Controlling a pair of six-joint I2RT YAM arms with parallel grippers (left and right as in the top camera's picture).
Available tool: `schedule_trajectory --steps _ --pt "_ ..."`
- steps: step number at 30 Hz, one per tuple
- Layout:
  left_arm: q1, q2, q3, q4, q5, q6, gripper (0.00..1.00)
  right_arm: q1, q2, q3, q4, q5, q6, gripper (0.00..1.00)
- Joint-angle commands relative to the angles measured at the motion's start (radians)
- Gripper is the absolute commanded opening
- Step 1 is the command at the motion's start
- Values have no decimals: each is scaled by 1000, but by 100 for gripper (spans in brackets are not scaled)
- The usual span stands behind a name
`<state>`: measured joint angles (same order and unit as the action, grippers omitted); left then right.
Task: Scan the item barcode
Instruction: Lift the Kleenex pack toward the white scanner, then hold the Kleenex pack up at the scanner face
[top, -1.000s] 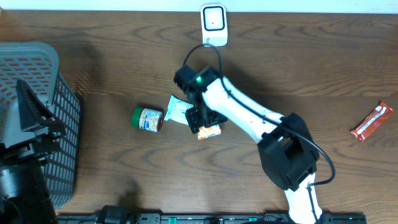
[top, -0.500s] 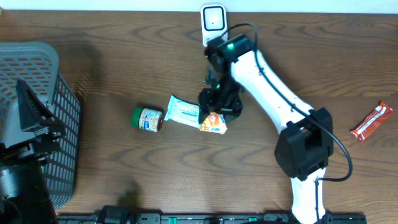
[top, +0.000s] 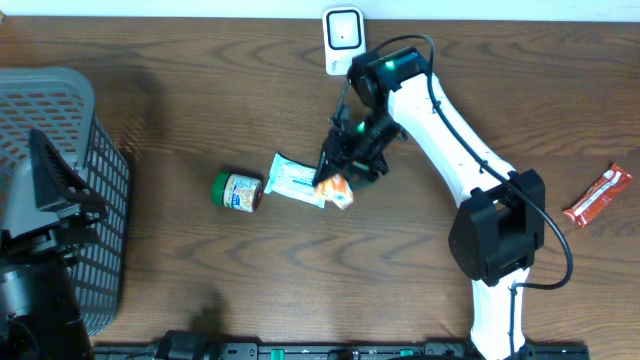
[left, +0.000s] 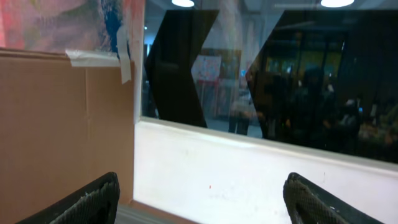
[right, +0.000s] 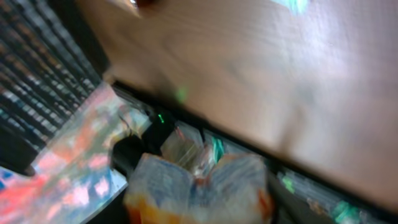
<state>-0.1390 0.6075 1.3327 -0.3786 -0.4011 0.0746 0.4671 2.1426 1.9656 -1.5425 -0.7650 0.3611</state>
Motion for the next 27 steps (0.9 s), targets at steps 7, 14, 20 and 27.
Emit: schedule_trajectory --steps 7,14,20,27 --pt "5 -5 0 -63 1 -9 85 -91 1 17 517 -48 5 43" --pt "5 -5 0 -66 1 -9 85 -139 1 17 959 161 4 35" --pt "5 -5 0 -66 1 -9 85 -114 8 16 1227 608 -24 35" --pt "5 -5 0 -65 1 -9 84 -95 105 16 1506 848 -26 33"
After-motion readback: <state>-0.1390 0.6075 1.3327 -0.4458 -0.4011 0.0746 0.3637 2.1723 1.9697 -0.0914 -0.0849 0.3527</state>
